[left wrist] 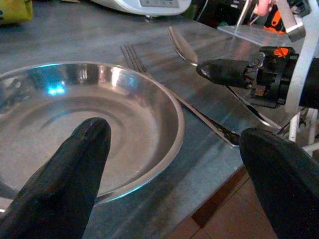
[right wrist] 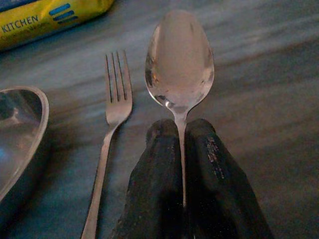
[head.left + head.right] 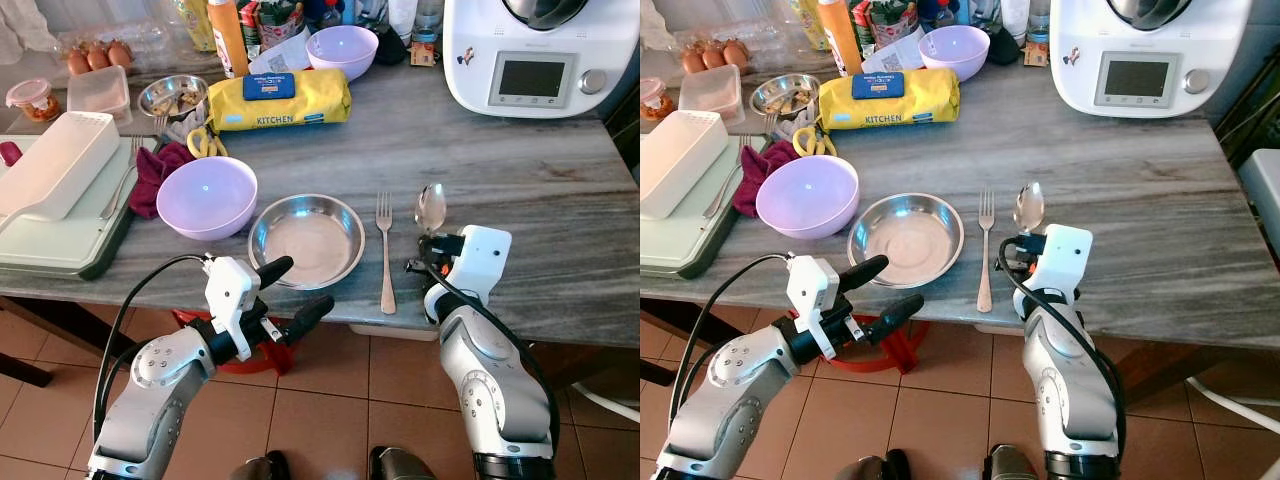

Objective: Setting the table

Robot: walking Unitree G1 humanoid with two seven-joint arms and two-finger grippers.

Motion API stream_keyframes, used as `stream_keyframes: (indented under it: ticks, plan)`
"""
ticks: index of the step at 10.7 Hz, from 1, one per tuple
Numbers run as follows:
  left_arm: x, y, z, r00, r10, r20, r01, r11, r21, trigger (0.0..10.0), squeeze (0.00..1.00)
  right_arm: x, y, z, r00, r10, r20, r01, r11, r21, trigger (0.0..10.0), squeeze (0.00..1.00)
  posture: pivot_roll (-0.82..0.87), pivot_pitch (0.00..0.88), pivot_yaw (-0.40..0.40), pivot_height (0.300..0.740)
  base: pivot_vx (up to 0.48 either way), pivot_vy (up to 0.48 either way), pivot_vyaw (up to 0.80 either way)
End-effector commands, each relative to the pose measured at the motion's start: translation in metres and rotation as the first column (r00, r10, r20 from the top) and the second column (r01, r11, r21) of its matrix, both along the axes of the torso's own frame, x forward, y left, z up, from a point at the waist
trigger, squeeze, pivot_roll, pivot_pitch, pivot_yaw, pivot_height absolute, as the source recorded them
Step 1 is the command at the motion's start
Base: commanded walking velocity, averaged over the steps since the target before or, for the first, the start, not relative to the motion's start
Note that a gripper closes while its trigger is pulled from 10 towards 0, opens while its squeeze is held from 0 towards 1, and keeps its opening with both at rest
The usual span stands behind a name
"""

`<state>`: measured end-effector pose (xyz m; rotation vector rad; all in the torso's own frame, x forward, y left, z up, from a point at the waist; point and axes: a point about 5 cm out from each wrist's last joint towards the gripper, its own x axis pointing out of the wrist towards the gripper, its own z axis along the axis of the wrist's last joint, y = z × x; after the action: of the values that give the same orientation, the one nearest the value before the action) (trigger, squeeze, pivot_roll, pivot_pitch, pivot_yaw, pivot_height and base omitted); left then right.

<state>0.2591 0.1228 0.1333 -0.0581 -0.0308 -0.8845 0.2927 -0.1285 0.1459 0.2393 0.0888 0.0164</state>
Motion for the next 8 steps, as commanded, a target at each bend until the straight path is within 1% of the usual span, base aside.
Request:
stream_keyframes:
  ticks: [1, 4, 7, 8]
  plan:
    - [-0.004, -0.001, 0.0, 1.0, -0.018, -0.001, 0.018, 1.0, 0.008, 10.0, 0.0, -0.004, 0.004, 0.0, 1.0, -0.011, -0.013, 0.012, 0.998, 0.061, 10.0, 0.0, -0.15, 0.186, 0.08, 0.74, 0.0, 0.0, 0.0]
    - [-0.004, -0.002, 0.0, 1.0, -0.029, -0.004, 0.029, 1.0, 0.01, 10.0, 0.0, 0.0, 0.001, -0.006, 0.998, -0.034, -0.061, 0.039, 0.995, 0.087, 10.0, 0.0, -0.15, 0.184, 0.081, 0.74, 0.0, 0.0, 0.0]
    - [-0.005, -0.004, 0.0, 0.999, -0.037, -0.005, 0.037, 0.999, 0.012, 10.0, 0.0, 0.003, 0.0, -0.012, 0.994, -0.056, -0.092, 0.068, 0.989, 0.133, 10.0, 0.0, -0.15, 0.188, 0.084, 0.74, 0.0, 0.0, 0.0]
    - [-0.005, -0.005, 0.0, 0.999, -0.041, -0.007, 0.041, 0.999, 0.011, 10.0, 0.0, 0.004, 0.0, -0.013, 0.994, -0.059, -0.096, 0.071, 0.988, 0.135, 10.0, 0.0, -0.15, 0.188, 0.084, 0.74, 0.0, 0.0, 0.0]
